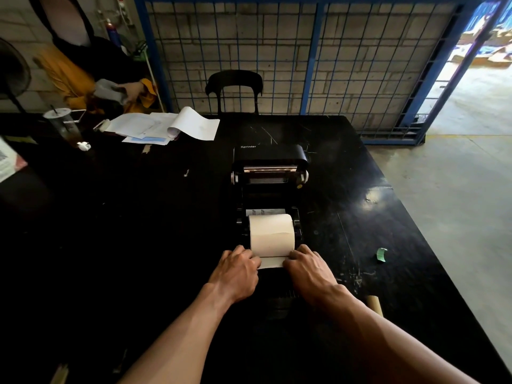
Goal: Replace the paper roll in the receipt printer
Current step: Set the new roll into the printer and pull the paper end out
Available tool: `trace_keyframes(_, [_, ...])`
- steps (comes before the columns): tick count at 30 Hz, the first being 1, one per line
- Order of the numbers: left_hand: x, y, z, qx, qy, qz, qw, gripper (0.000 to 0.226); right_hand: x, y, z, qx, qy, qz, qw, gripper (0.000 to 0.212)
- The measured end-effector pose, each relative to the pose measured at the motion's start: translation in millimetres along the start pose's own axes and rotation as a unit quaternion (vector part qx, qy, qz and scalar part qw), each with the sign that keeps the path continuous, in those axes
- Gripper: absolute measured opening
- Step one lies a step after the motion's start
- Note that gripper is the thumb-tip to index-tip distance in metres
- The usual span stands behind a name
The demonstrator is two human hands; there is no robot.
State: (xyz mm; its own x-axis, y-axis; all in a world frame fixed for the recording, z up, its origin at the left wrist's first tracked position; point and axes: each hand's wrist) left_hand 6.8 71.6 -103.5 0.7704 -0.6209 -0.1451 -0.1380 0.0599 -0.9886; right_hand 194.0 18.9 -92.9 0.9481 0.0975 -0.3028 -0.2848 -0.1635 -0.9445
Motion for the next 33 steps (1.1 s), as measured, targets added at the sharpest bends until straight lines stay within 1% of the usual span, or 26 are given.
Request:
trace_keyframes(2, [1.5, -1.0, 0.7, -0.008, -0.006, -0.001, 1.000, 0.026, 3.2, -2.1, -1.5, 0.001, -0.010, 0.003, 1.000, 0.020])
trace_keyframes(4, [2.8, -2.3, 2.2, -0.013, -0.009, -0.001, 1.000, 0.025, 1.6, -4.2, -1.2, 0.015, -0.003, 0.003, 1.000, 0.017])
trace_keyframes(7, [3.9, -2.1, 1.4, -0.011, -0.014, -0.004, 1.000, 0.024, -6.1, -4.3, 1.6, 0.010, -0.015, -0.019, 1.000, 0.018])
trace_keyframes(12, [5.7, 0.7, -0.6, 0.008, -0.017, -0.007, 1.000, 0.024, -0.6, 5.5, -5.8, 0.004, -0.040, -0.052, 0.998, 0.033])
trace_keyframes(15, [8.1, 5.4, -1.2, 0.000, -0.013, -0.021, 1.000, 0.034, -1.3, 11.5, -11.6, -0.012, -0.035, -0.057, 0.998, 0.041])
trace_keyframes(18, [11.1, 9.3, -2.8, -0.005, -0.010, -0.002, 1.000, 0.047, -2.8, 12.9, -15.5, -0.023, -0.025, -0.040, 0.999, 0.046])
trace_keyframes(22, [15.5, 7.0, -5.5, 0.006, -0.003, 0.012, 1.000, 0.049, -6.3, 8.2, -16.1, -0.024, -0.023, -0.044, 0.998, 0.043])
trace_keyframes(28, [20.0, -0.8, -13.9, 0.011, 0.014, 0.027, 0.999, 0.044, -7.5, 14.0, -20.6, -0.014, -0.027, -0.039, 0.999, 0.038])
trace_keyframes(29, [20.9, -2.5, -14.1, 0.009, 0.013, 0.025, 1.000, 0.043, -7.7, 12.7, -19.2, -0.009, -0.027, -0.031, 0.999, 0.040])
trace_keyframes(33, [21.7, -6.9, -16.5, 0.000, 0.004, 0.004, 1.000, 0.044, -10.5, 8.0, -10.0, -0.008, -0.015, -0.009, 1.000, 0.060])
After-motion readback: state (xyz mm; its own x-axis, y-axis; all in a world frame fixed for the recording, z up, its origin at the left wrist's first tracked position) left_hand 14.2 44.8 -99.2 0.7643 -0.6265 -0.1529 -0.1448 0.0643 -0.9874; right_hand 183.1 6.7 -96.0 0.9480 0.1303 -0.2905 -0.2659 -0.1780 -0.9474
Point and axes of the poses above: each hand's wrist, its own z-axis towards the middle knuckle, its own y-axis out of the palm, x = y × z, and after that the axes turned 14 degrees about z, right-handed
